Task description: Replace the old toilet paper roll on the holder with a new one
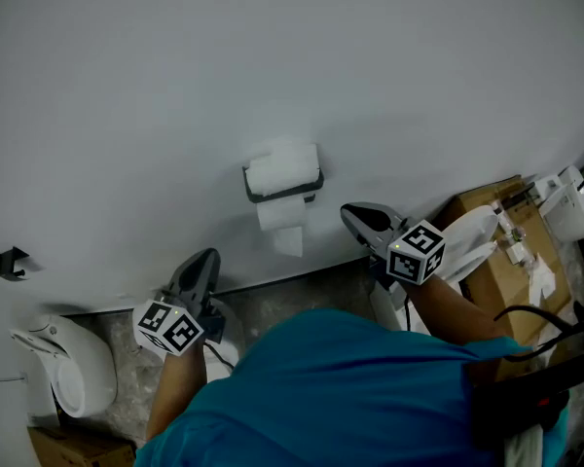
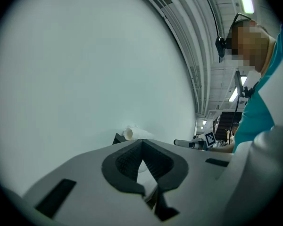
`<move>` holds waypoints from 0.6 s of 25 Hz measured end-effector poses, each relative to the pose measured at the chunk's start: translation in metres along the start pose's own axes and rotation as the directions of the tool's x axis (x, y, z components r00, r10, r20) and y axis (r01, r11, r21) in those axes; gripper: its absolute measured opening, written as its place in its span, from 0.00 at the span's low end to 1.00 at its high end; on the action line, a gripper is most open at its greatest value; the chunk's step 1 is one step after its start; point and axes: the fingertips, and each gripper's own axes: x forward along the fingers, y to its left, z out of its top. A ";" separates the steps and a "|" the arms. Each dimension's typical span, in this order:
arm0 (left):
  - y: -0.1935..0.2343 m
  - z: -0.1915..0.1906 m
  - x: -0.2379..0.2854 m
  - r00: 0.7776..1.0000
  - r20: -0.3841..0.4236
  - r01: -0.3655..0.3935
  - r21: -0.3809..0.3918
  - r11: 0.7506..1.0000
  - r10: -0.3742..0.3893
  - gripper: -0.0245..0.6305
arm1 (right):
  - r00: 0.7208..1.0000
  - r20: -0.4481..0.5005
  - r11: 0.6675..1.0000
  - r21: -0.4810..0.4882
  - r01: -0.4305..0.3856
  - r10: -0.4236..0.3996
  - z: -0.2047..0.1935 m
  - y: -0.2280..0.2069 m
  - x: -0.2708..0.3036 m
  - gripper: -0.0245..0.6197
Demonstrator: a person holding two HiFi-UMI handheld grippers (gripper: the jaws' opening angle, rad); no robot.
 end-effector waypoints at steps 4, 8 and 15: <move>-0.005 0.001 -0.001 1.000 -0.018 -0.002 0.006 1.000 0.002 0.05 | 1.000 -0.007 1.000 -0.001 -0.010 0.010 -0.002 0.004 0.003 0.04; -0.006 0.001 -0.003 1.000 -0.020 0.002 0.014 1.000 -0.001 0.05 | 1.000 -0.003 1.000 -0.006 -0.014 0.014 -0.001 0.007 0.004 0.04; -0.005 -0.004 -0.002 1.000 -0.021 -0.002 0.003 1.000 0.002 0.05 | 1.000 -0.011 1.000 -0.007 -0.026 0.026 -0.002 0.007 0.006 0.04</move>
